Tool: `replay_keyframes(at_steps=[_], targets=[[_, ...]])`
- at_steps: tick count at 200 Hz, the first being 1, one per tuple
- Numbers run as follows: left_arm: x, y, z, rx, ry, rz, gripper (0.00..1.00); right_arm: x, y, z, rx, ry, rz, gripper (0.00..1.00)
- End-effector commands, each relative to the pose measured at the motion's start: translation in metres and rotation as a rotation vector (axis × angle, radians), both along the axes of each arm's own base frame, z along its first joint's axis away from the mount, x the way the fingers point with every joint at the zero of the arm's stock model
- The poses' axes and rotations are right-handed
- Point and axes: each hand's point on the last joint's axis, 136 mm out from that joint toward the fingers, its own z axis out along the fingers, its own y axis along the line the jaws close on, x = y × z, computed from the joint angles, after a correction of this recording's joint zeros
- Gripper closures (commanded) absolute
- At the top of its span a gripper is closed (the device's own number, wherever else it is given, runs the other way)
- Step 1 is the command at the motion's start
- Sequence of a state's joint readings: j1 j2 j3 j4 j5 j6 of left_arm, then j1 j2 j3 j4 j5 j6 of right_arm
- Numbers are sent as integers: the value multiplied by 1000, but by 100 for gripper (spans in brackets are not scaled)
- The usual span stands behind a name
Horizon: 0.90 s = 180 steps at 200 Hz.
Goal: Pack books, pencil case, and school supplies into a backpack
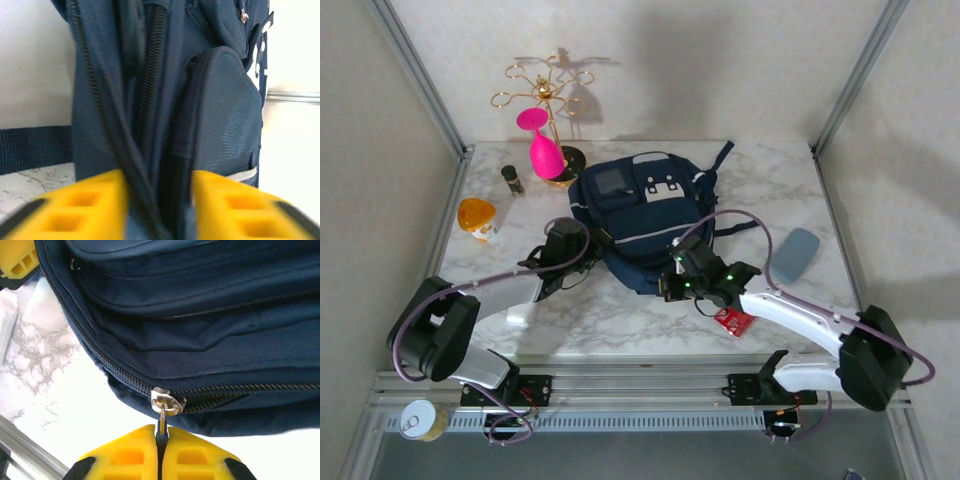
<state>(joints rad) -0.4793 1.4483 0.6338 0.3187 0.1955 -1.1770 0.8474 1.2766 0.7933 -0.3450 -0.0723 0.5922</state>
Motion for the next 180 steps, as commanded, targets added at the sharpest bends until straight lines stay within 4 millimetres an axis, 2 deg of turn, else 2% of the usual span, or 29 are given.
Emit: replay_keyframes(at_steps=[1, 5, 33, 59, 92, 98, 114, 122, 143, 153, 170, 180], targets=[[-11, -15, 39, -61, -96, -32, 44, 5, 32, 15, 65, -20, 65, 100], [-16, -18, 42, -67, -97, -29, 41, 7, 34, 15, 73, -19, 60, 100], [-60, -28, 28, -90, 19, -7, 34, 7, 43, 16, 116, -25, 71, 100], [-83, -38, 18, -232, 58, 51, 34, 4, 47, 8, 66, -36, 109, 100], [-82, -41, 17, -253, 68, 133, 34, 3, 49, 3, 80, -37, 114, 100], [-77, -46, 23, -285, 53, 135, 35, 2, 49, 2, 78, -36, 120, 100], [-66, -58, 21, -278, 55, 135, 37, 1, 51, -2, 70, -33, 141, 100], [-61, -62, 15, -241, 73, 140, 41, 0, 53, -3, 73, -33, 151, 100], [-58, -54, -12, -123, 125, 209, 65, 1, 52, -5, 63, -39, 158, 100], [-56, -49, -16, -119, 114, 233, 77, 2, 52, -5, 47, -38, 161, 100], [-57, -29, -16, -47, 88, 286, 99, -1, 42, -10, 4, -20, 146, 100], [-58, -15, -13, 9, 73, 305, 100, -4, 34, -12, -21, -12, 140, 100]])
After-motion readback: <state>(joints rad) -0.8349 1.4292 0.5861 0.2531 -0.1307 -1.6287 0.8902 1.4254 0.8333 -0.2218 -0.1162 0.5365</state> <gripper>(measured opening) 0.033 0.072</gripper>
